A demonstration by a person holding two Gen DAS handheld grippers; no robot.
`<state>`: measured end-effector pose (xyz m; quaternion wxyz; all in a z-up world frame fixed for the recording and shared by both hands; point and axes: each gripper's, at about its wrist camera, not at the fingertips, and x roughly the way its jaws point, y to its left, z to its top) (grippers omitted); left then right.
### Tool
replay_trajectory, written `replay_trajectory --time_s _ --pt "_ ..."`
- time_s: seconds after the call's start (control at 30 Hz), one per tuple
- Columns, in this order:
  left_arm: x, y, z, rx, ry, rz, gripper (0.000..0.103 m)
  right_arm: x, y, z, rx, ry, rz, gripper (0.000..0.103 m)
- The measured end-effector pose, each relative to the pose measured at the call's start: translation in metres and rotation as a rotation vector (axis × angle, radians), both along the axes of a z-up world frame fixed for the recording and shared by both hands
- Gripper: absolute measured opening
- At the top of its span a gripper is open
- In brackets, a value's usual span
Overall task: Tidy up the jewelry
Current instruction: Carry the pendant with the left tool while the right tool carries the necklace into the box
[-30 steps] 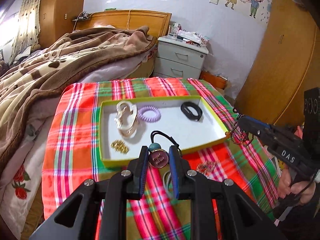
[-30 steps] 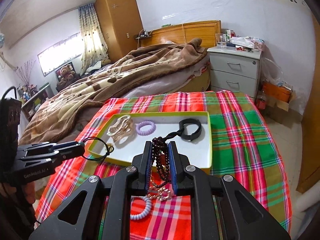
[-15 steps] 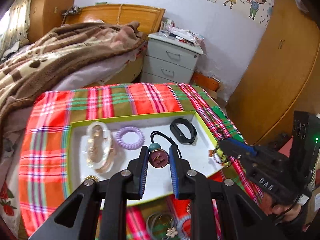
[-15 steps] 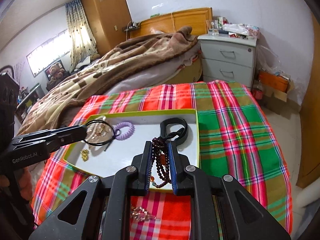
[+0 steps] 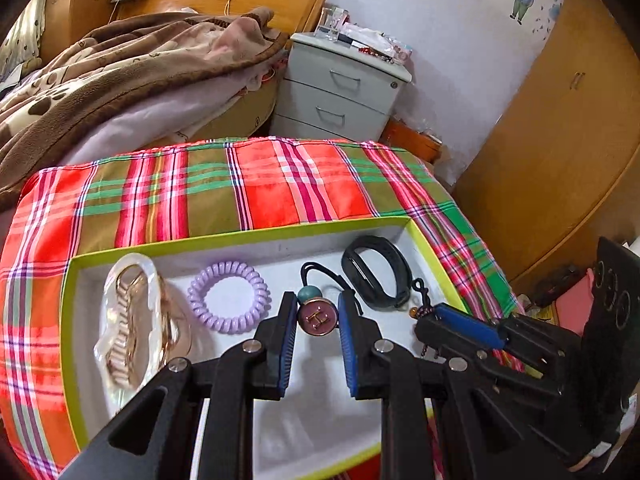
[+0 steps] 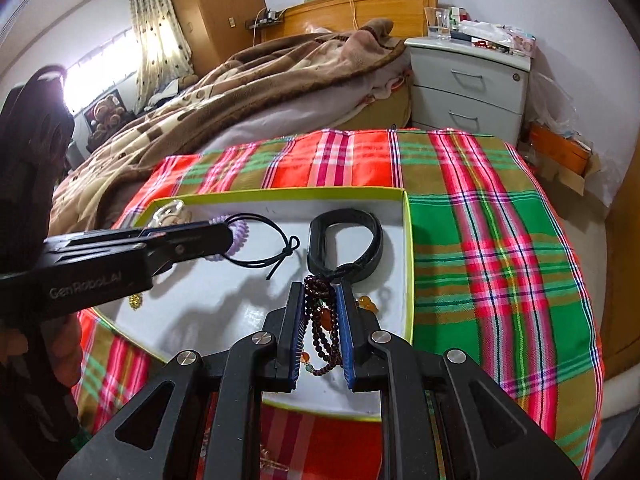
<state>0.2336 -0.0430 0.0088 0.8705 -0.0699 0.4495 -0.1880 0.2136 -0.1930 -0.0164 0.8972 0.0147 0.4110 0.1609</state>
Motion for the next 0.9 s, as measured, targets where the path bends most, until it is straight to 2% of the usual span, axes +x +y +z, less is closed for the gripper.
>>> replay_trajectory --time_s 0.27,0.73,0.9 --pt "0.012 -0.006 -0.015 0.044 0.037 0.013 0.022 0.006 0.005 -0.009 -0.060 0.017 0.005 0.017" --pt "0.015 -0.005 -0.022 0.044 0.068 0.016 0.022 0.010 0.008 -0.015 -0.085 0.037 0.013 0.018" --pt "0.016 -0.005 -0.022 0.058 0.068 0.022 0.028 0.012 0.008 -0.015 -0.087 0.036 0.009 0.018"
